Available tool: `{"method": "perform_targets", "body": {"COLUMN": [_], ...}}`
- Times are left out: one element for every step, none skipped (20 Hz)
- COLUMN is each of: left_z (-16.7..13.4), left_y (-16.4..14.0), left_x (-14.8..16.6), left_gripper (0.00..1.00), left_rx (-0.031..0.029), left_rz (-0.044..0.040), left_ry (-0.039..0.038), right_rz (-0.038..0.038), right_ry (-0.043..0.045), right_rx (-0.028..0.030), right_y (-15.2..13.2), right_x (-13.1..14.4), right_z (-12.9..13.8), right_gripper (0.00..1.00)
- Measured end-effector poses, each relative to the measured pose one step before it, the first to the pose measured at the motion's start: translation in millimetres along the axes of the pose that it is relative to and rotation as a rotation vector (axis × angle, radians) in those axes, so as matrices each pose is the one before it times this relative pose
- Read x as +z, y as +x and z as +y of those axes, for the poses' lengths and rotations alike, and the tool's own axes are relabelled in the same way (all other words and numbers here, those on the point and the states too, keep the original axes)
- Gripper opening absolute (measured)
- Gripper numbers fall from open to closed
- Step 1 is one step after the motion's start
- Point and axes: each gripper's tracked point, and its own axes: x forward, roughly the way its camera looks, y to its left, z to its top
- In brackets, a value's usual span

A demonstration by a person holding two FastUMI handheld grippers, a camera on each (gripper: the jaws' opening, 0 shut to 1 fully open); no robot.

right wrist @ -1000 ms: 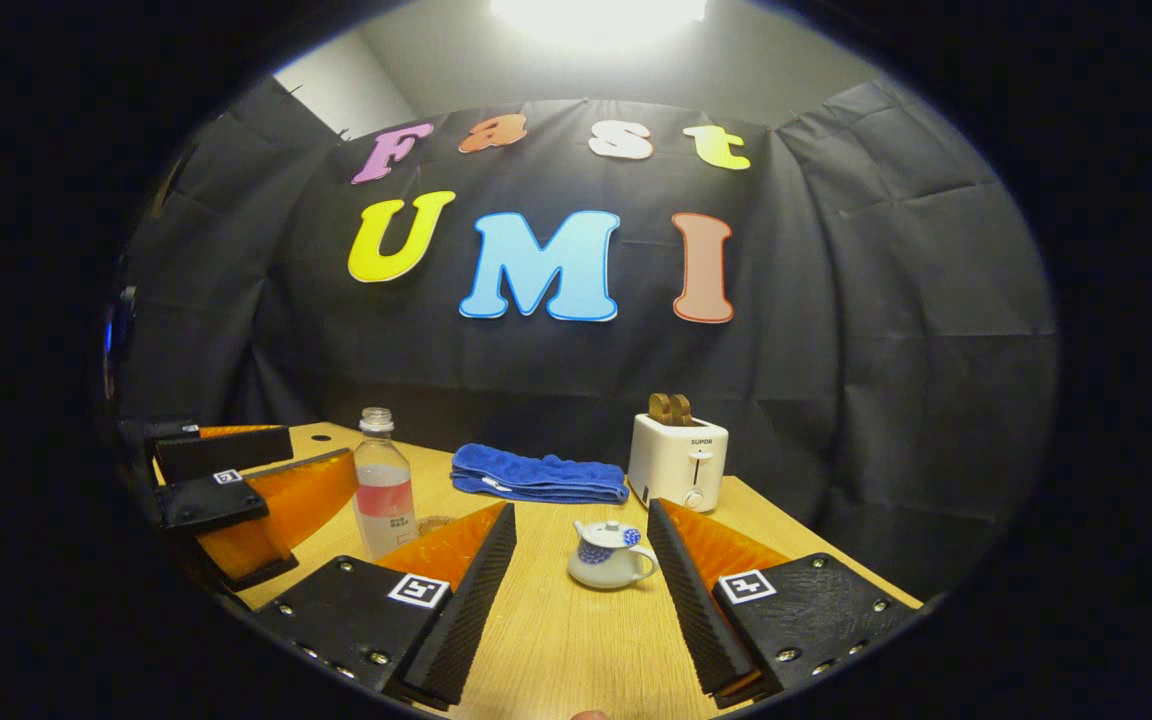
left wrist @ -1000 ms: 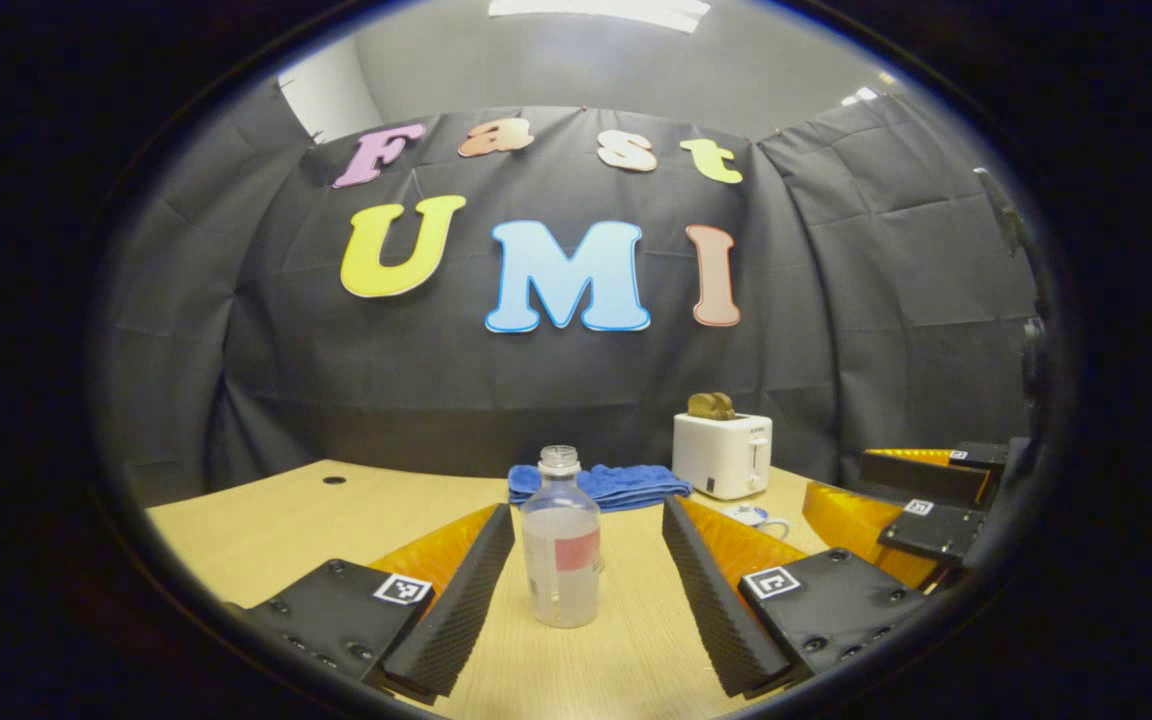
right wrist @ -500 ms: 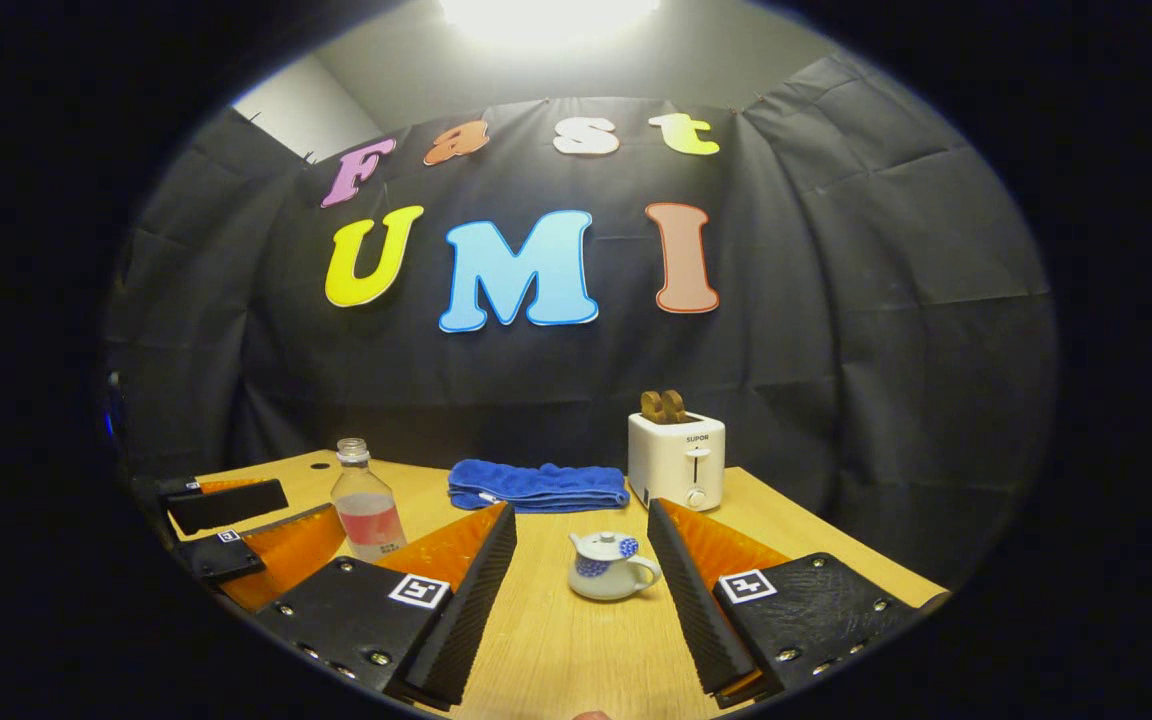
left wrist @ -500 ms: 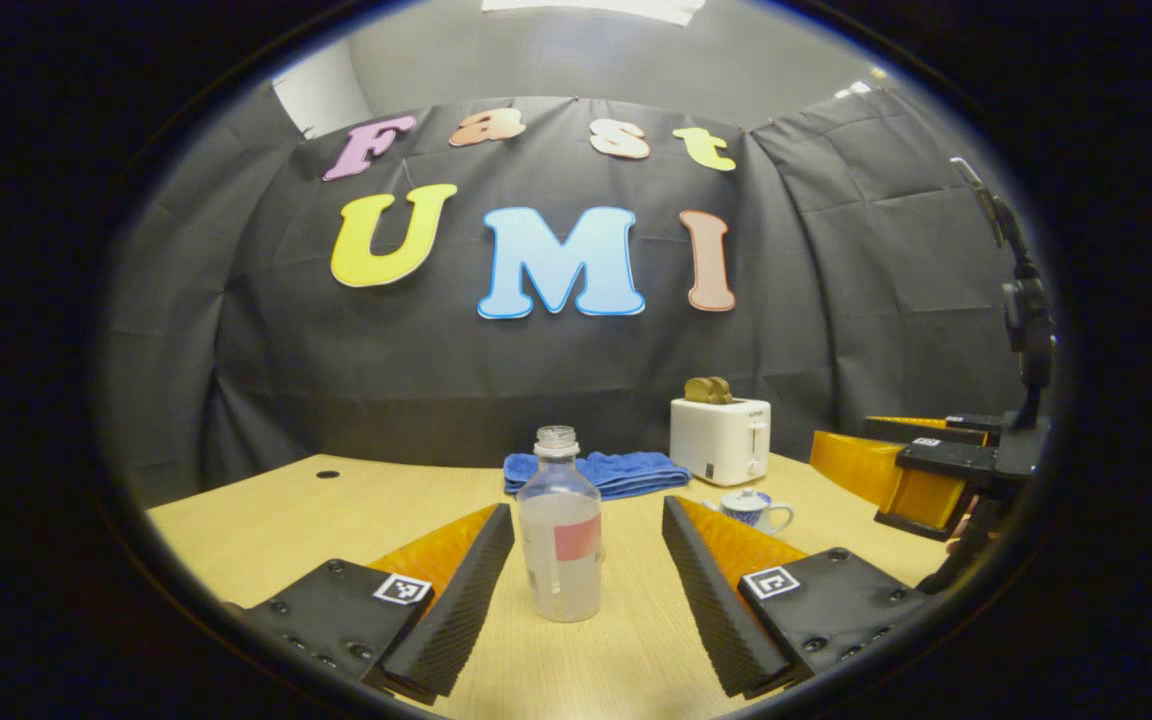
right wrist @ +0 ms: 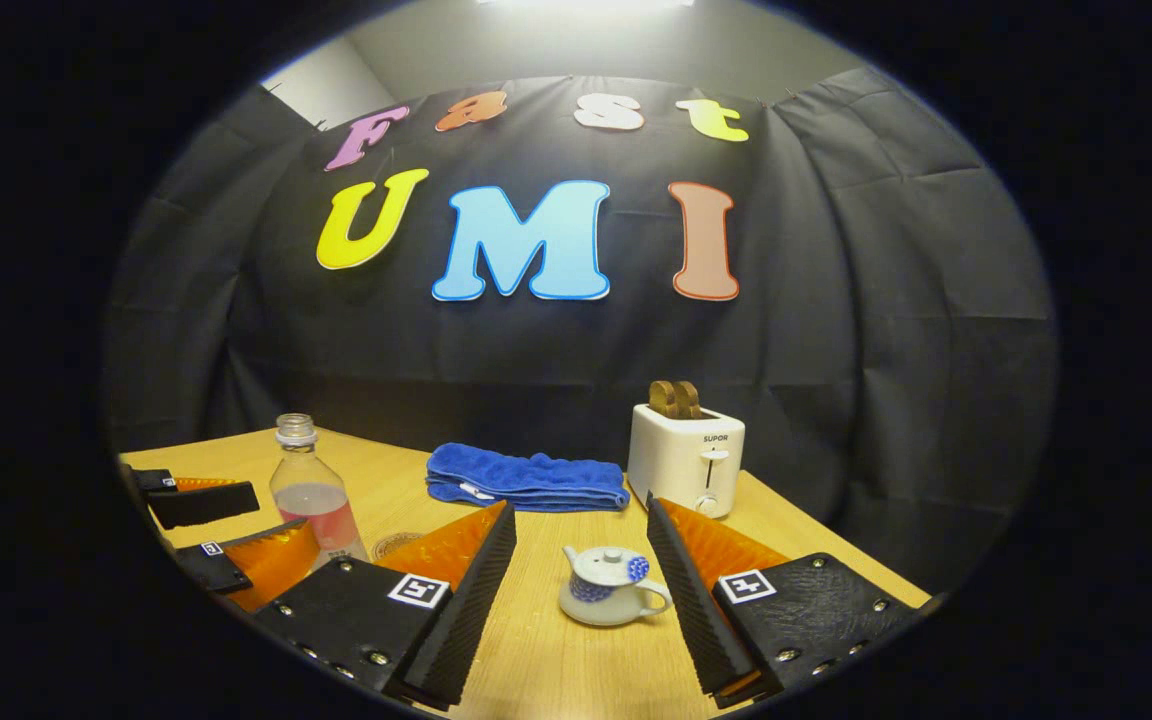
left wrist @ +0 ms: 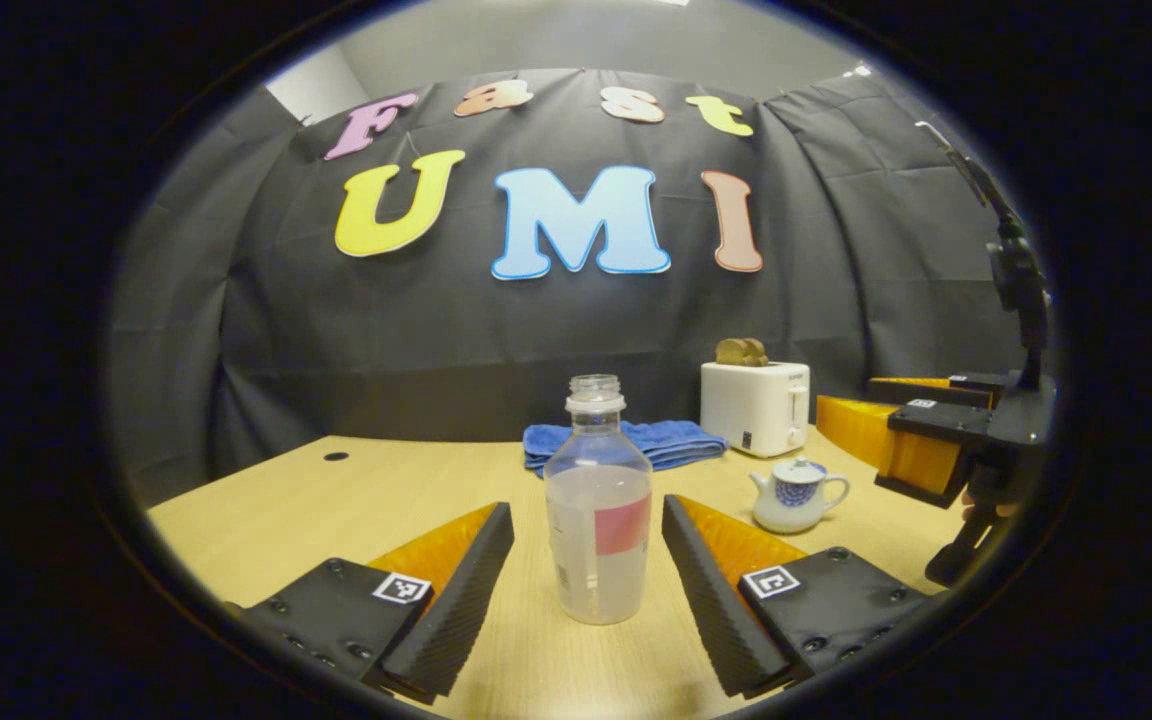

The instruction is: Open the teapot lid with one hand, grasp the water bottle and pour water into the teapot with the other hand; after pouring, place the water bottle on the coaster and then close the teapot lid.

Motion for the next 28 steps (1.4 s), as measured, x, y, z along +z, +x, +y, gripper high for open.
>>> {"method": "perform_targets", "body": {"left_z": [0.06,-1.47,-1.61,-0.92,-0.71,-1.6,-0.56,-1.68,-1.45,-2.43,-3.29,-0.15,1.17,0.38,-1.27,-0.16,2.05,2.45,-2.23,-3.14,-0.09,1.02,2.22,1.67,0.26,-0.18,-1.26,-0.19], "left_y": [4.5,5.74,3.96,3.75,3.97,4.11,2.52,3.54,4.48,3.24,1.51,1.6,1.05,-0.19,0.79,-0.83,-2.67,-3.69,-2.2,-2.21,-2.09,-1.51,-1.37,-0.5,-0.07,-0.1,-0.54,-0.92], "left_x": [-2.8,-1.74,-3.01,-0.75,-1.65,-0.76,-0.5,1.41,-0.7,-0.5,-2.09,-0.1,-0.39,2.0,-1.41,0.55,-0.98,0.54,2.08,0.57,-1.28,0.51,0.52,-0.04,-1.27,-0.75,0.32,-0.16], "left_gripper": [1.0,1.0,1.0,1.0,1.0,1.0,1.0,1.0,1.0,1.0,1.0,1.0,0.98,0.92,0.89,0.89,0.87,0.87,0.87,0.87,0.86,0.86,0.86,0.86,0.86,0.86,0.86,0.86], "left_rx": [-0.00621,-0.00971,-0.007,-0.00515,-0.00573,-0.00648,-0.00651,-0.00819,-0.00974,-0.00928,-0.01207,-0.00267,-0.00192,-0.00419,-0.00504,-0.0021,0.00624,0.00544,-0.01398,-0.01568,-0.00314,0.00472,0.00638,0.00503,0.00134,-0.00124,-0.00145,-0.00166], "left_rz": [0.00392,0.0042,0.00299,0.003,0.00301,-0.00059,-0.00117,-0.00418,-0.00186,0.00514,0.00586,0.00029,-0.00151,-0.00615,-0.00003,0.00081,-0.00067,-0.00567,-0.00949,-0.0043,0.00178,0.00098,0.00338,0.00167,0.00366,0.00419,0.00253,0.00241], "left_ry": [-0.00127,-0.00199,0.00115,0.0064,0.00713,0.00477,0.00151,-0.00181,-0.00181,0.00099,0.0028,0.00687,0.00363,-0.01108,-0.00484,-0.00616,-0.01011,-0.02094,-0.02621,-0.02517,-0.01291,-0.00183,0.00301,0.00215,0.00277,0.00392,0.00534,0.00274], "right_rz": [0.00777,0.00408,0.00279,-0.00091,0.00753,0.00495,0.0016,0.00552,0.00482,0.00715,0.00843,0.00845,0.01078,0.00768,0.00663,0.00826,0.00812,0.01397,0.00388,-0.00735,-0.00099,0.00222,0.00734,0.00744,0.00335,0.00294,0.00489,0.01006], "right_ry": [0.00843,0.0025,-0.0046,-0.0113,-0.01535,-0.01854,-0.01983,-0.0219,-0.02268,-0.01199,0.00009,0.00663,0.01207,0.01652,0.01651,0.01466,0.01166,0.00521,-0.0004,-0.00312,-0.00211,-0.00515,-0.00488,-0.0055,-0.00178,0.00072,0.00544,0.00474], "right_rx": [-0.00606,-0.00766,-0.01048,-0.00869,-0.01331,-0.00723,-0.00632,-0.00549,-0.01105,-0.00805,-0.00607,-0.00744,-0.01259,-0.00614,0.00176,0.00673,0.02143,0.01243,0.00969,0.00888,0.0099,0.00843,-0.00574,-0.00236,-0.00952,-0.00951,-0.00336,0.006], "right_y": [8.18,8.69,9.71,9.09,8.85,8.15,7.65,8.06,8.28,7.84,7.0,6.01,5.25,3.38,3.16,2.33,0.79,0.44,-0.86,-0.28,1.64,-0.33,1.4,-0.76,2.43,-1.59,-0.16,0.66], "right_x": [-3.82,-4.01,-3.82,-3.53,-5.29,-4.93,-3.65,-3.35,-5.02,-2.41,-2.57,-1.97,-3.65,-2.22,-2.52,-2.46,-4.6,-3.11,-0.84,2.03,-1.03,0.28,-1.59,-0.56,-3.3,2.53,-1.09,-1.0], "right_z": [-0.27,0.19,-0.79,-0.87,-0.94,-0.43,0.7,-0.36,-2.46,-2.26,-1.89,-2.4,-5.2,-3.29,-1.06,-0.1,3.73,2.8,0.61,2.34,2.37,0.72,-2.27,-0.66,-1.64,-2.43,-1.04,1.15], "right_gripper": [0.83,0.83,0.83,0.83,0.83,0.82,0.82,0.82,0.82,0.82,0.82,0.83,0.83,0.83,0.83,0.83,0.83,0.83,0.82,0.83,0.83,0.82,0.82,0.82,0.82,0.78,0.71,0.61]}}
